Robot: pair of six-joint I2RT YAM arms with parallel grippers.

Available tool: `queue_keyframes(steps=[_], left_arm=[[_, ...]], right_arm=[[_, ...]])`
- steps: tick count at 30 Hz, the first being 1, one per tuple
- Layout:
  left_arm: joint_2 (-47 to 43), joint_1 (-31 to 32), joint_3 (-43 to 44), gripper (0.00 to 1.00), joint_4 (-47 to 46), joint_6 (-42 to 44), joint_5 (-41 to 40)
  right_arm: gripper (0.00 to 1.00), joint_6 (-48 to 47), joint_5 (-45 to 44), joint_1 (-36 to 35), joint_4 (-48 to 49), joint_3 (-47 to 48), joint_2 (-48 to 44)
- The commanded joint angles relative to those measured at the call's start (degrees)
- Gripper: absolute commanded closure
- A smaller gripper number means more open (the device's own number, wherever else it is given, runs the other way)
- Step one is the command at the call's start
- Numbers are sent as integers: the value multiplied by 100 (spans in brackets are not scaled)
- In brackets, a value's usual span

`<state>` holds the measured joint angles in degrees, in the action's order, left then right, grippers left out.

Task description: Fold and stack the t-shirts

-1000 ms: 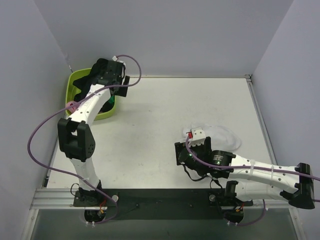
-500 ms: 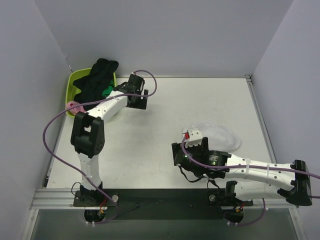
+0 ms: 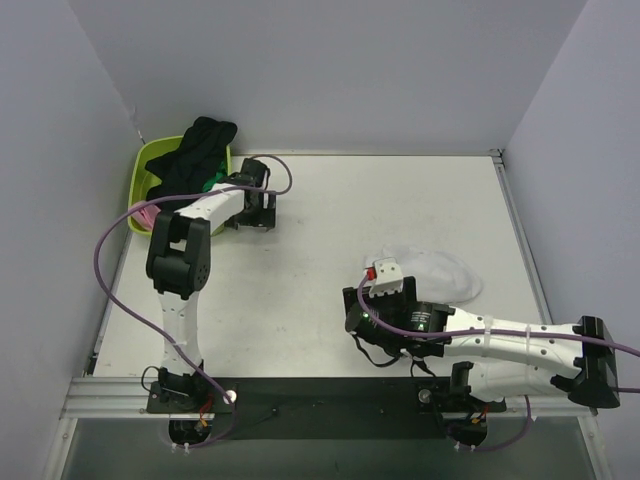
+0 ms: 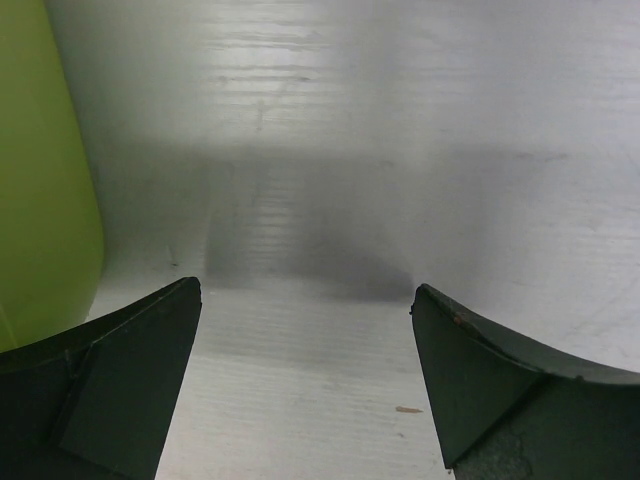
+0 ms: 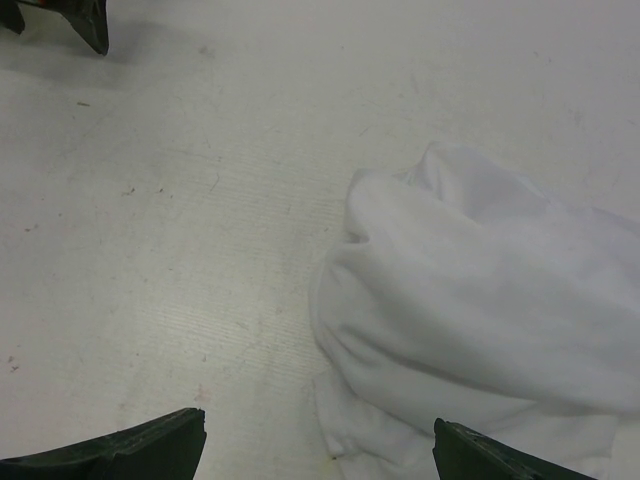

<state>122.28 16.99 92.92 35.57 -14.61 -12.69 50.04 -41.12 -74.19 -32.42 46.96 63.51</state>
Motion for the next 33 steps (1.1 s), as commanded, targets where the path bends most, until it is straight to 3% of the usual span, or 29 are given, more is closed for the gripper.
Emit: queue_keyframes(steps=[1, 8, 12, 17, 23, 29, 33], left_arm=[[-29, -451, 129, 3, -130, 90, -23], [-72, -961, 410, 3, 73, 231, -6], [-371, -918, 288, 3, -15, 91, 449], [-1512, -329, -467, 3, -489, -445, 1066], [-2989, 671, -1679, 3, -753, -1026, 1014], [-4378, 1490, -3163, 2, -1323, -1632, 952], [-4844, 2192, -3728, 3, -1545, -1887, 821]], right_arm=[[0, 190, -247, -86, -247, 156, 162], [0, 225, -273, -157, -325, 164, 215], [0, 182, -545, -122, -650, 296, 154], [0, -169, -722, 527, -1459, 709, -4], [0, -768, 418, 1539, -1547, 552, -365], [7, 57, 1439, 1443, -1714, -335, -655], [9, 864, 1695, 890, -1714, -740, -752]])
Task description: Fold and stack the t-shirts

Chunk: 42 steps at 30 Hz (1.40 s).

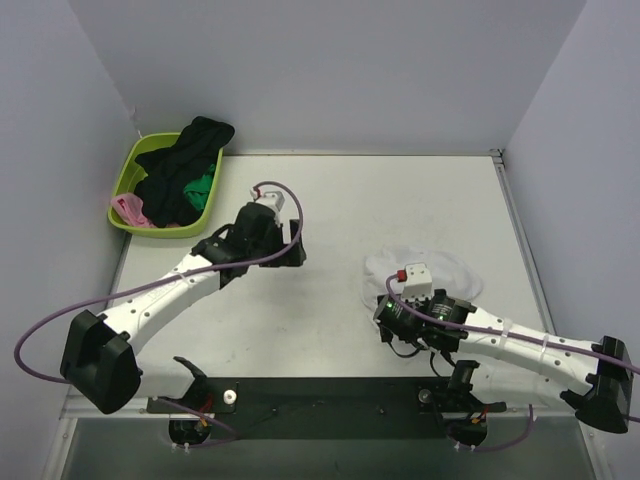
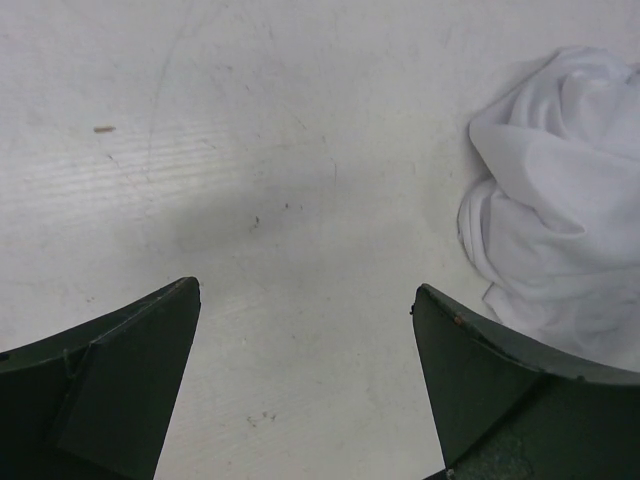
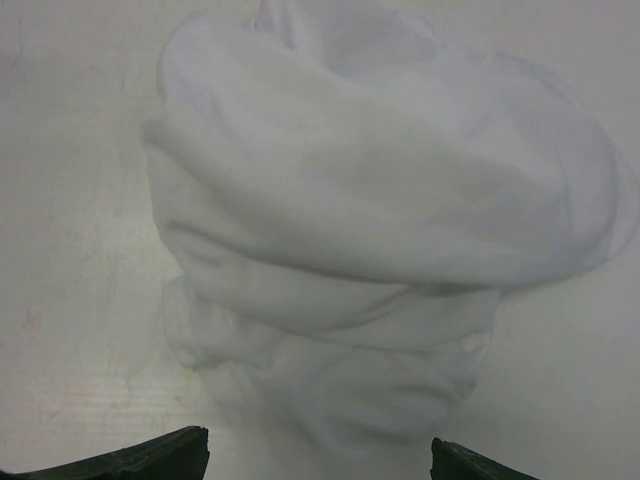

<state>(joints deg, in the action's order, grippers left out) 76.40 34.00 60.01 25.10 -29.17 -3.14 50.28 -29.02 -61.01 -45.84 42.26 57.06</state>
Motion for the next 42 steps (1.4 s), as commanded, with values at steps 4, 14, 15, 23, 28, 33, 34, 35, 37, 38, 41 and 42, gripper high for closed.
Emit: queue_keyframes(steps=[4, 14, 15, 23, 28, 33, 34, 35, 37, 38, 41, 42], left_arm=[[-214, 975, -631, 3, -594, -493, -257], [-64, 1399, -859, 2, -919, -528, -240], [-47, 1416, -877, 3, -954, -529, -223], [41, 1425, -921, 3, -1016, -520, -170], [50, 1425, -816, 3, -937, -485, -257], [77, 1434, -701, 3, -840, -458, -345], [85, 1434, -692, 3, -814, -458, -372], [85, 1425, -701, 3, -814, -458, -381], [85, 1434, -683, 2, -753, -449, -416], [77, 1425, -692, 3, -744, -441, -433], [51, 1425, -727, 3, -709, -432, -477], [50, 1434, -736, 3, -700, -432, -486]], right_arm=[[13, 1334, 528, -763, -416, -482, 121], [31, 1634, 625, -807, 145, -719, 1026], [31, 1660, 643, -798, 207, -798, 1044], [35, 1810, 880, -605, 989, -1386, 1202], [41, 1871, 1091, -473, 1403, -1651, 1220], [63, 1871, 1284, -359, 1727, -1800, 1466], [69, 1880, 1363, -359, 1772, -1809, 1501], [73, 1889, 1407, -359, 1824, -1835, 1571], [81, 1976, 1451, -394, 1912, -1905, 1615], [86, 1985, 1477, -411, 1930, -1923, 1668], [100, 2064, 1469, -517, 1939, -1897, 1747], [100, 2047, 1460, -552, 1939, -1810, 1782]])
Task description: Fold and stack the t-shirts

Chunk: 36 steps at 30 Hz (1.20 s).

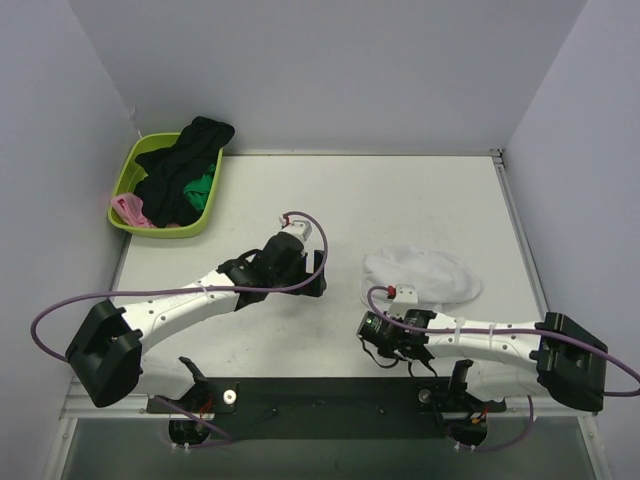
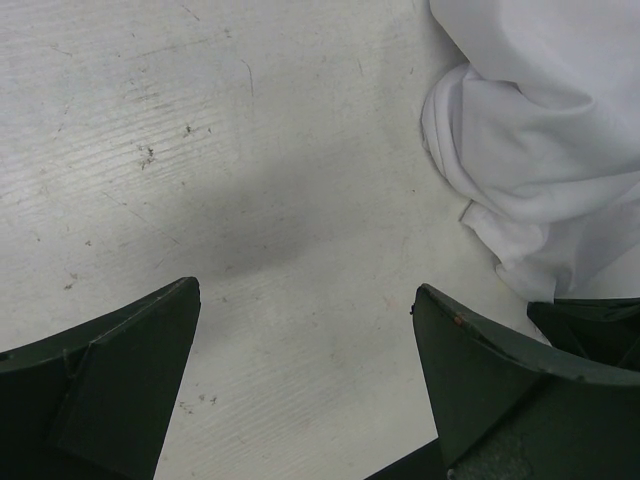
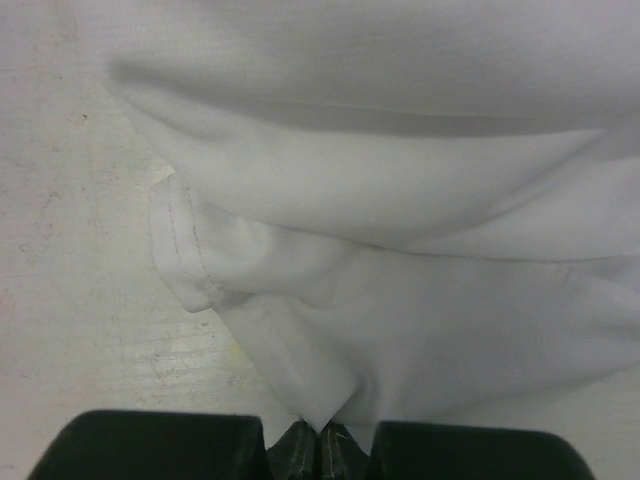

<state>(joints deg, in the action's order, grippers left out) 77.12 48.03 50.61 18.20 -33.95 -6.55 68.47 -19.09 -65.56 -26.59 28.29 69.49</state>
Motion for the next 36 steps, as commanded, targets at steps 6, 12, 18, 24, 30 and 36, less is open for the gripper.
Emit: queue_keyframes(steps=[6, 12, 18, 24, 30, 36], left_arm=[[-127, 13, 160, 3, 44, 47, -277], [-373, -57, 37, 3, 96, -6, -426], [-759, -452, -174, 2, 167, -41, -383], [-1287, -1050, -368, 3, 298, -6, -242], [-1578, -1138, -315, 3, 325, -32, -356], [-1472, -1182, -253, 2, 299, -32, -312]], right_arm=[[100, -516, 152, -80, -407, 631, 723], [100, -1888, -15, 35, -1136, 3310, 1171], [100, -3119, -59, 271, -2181, 6269, 1698], [100, -3753, -51, 553, -3035, 7988, 1892], [100, -4060, -16, 825, -3405, 9147, 1883], [100, -4403, 334, 1080, -3924, 11389, 2446]])
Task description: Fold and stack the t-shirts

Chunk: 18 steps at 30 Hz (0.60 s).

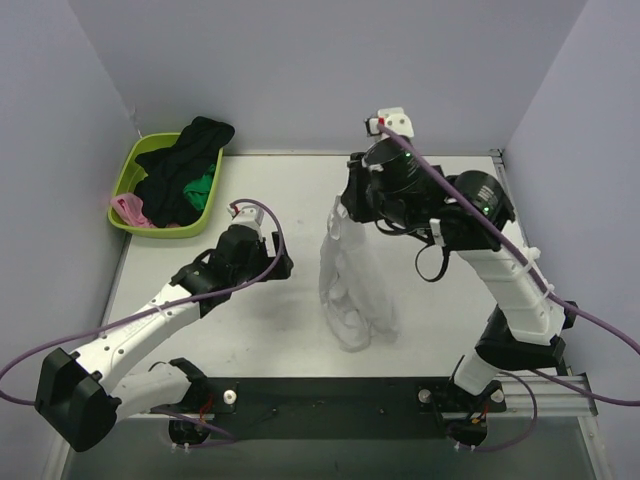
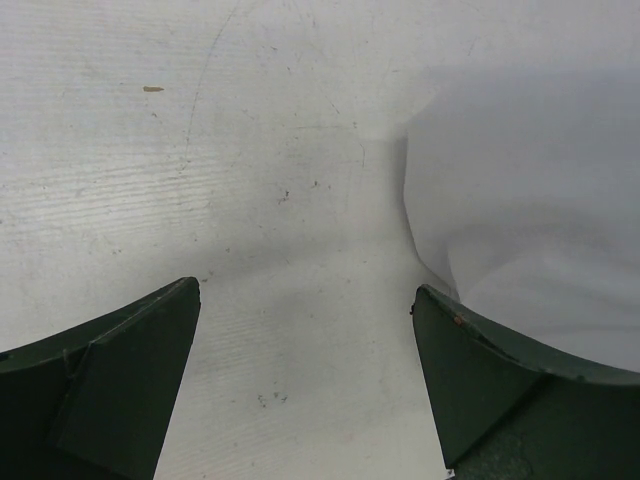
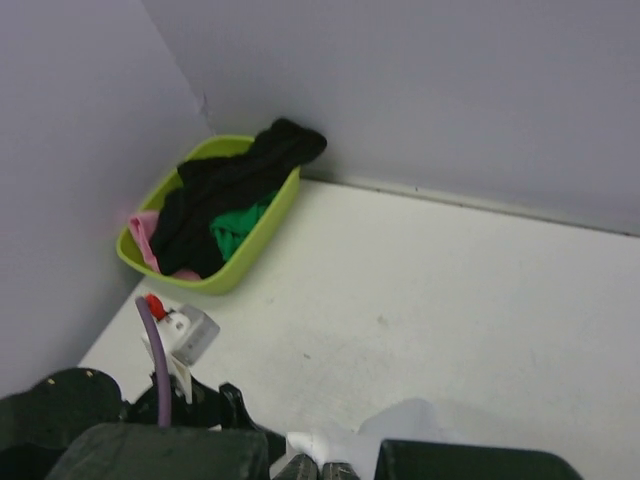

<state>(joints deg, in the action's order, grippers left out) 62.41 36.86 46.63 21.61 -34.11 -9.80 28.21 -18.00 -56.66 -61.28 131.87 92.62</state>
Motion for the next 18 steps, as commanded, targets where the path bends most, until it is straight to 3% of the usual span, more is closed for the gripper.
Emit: queue_keyframes(steps=[1, 5, 8, 9, 13, 18], left_arm=[[16, -65, 136, 3, -51, -26, 40], [52, -74, 100, 3, -139, -70, 110], [34, -83, 13, 3, -297, -131, 259], [34, -74, -22, 2, -480, -192, 442], [60, 128, -312, 3, -1228, -430, 1225], [297, 1322, -532, 5, -1641, -859, 876]], right_arm=[[100, -369, 479, 260, -455, 1207, 142], [100, -360, 631, 489, -211, 1035, -260], [100, -386, 447, 498, 717, -316, -1138], [100, -403, 386, 551, 914, -790, -1332], [100, -404, -45, 727, 881, -961, -1598], [100, -351, -204, 876, 793, -1436, -1685]])
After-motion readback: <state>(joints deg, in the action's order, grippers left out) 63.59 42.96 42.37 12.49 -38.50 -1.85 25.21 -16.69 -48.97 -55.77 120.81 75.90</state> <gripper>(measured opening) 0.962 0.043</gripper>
